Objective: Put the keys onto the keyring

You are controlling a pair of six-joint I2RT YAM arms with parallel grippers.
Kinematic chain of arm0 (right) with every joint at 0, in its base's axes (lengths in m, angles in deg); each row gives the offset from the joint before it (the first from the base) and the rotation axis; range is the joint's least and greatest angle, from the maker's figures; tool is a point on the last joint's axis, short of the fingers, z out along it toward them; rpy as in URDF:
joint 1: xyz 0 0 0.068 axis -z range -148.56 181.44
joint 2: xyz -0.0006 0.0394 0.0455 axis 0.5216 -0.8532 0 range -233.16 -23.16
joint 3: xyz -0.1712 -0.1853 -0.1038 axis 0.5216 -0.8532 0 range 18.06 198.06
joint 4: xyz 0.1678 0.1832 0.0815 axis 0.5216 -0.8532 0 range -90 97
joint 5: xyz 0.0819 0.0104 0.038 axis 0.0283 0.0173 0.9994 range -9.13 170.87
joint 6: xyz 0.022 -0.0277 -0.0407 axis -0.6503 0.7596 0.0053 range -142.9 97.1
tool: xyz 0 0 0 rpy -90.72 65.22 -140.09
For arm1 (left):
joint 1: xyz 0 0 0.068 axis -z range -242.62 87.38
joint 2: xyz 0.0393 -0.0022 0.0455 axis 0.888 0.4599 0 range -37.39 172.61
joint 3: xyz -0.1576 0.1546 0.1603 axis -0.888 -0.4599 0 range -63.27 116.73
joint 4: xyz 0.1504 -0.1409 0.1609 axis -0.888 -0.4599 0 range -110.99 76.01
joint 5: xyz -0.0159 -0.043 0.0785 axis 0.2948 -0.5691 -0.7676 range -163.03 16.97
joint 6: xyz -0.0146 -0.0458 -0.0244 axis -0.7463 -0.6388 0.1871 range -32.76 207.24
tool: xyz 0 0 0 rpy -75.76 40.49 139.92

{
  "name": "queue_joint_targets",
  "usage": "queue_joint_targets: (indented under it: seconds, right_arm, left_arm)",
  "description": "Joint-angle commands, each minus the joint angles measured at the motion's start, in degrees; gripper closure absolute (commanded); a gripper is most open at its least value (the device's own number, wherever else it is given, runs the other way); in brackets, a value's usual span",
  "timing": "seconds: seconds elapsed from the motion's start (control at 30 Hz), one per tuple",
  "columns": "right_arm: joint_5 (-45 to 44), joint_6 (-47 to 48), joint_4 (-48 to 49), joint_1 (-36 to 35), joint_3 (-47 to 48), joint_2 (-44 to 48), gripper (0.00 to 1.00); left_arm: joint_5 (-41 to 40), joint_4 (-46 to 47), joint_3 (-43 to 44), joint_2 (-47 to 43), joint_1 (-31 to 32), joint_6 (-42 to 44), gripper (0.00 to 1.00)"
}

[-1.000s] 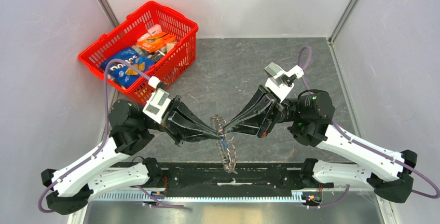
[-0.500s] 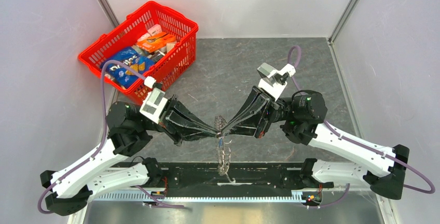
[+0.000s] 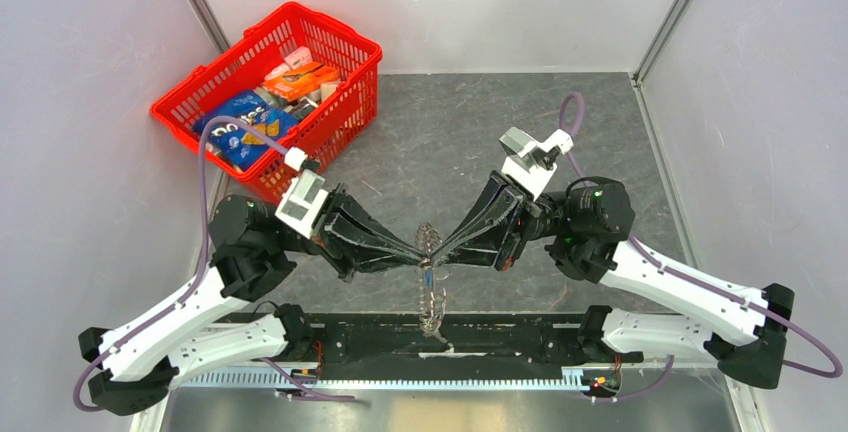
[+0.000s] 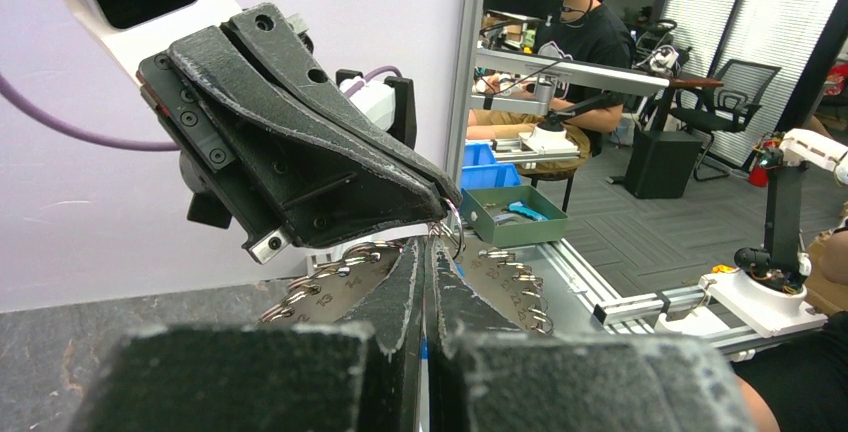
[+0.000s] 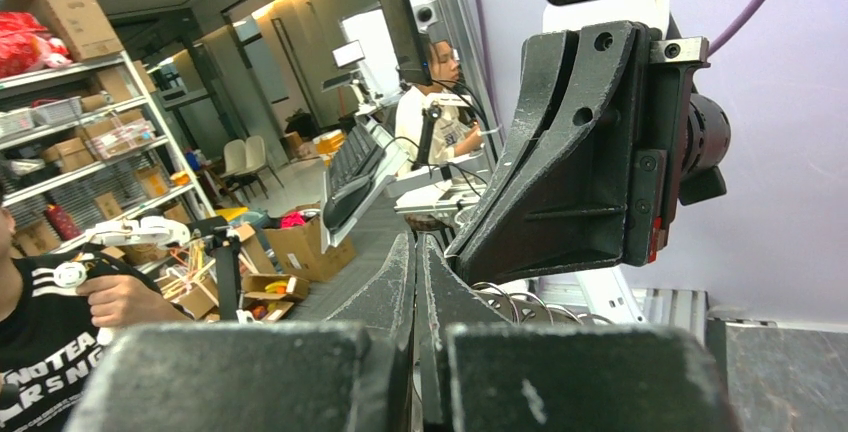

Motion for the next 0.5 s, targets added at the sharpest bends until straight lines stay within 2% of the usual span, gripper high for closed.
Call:
queue_joint_targets:
  seconds: [0.0, 0.47]
  right_arm:
    - [-0.71, 5.98, -6.71, -0.15, -0.99, 4.49, 1.0]
    - [-3.21, 14.57, -20.96, -0.17, -2.02, 11.09, 1.0]
  left_arm:
    - [-1.73, 1.82, 0.14, -0.36, -0.06, 1.32, 0.98]
    - [-2.72, 1.88, 0.4, 1.72, -0.08, 1.94, 0.98]
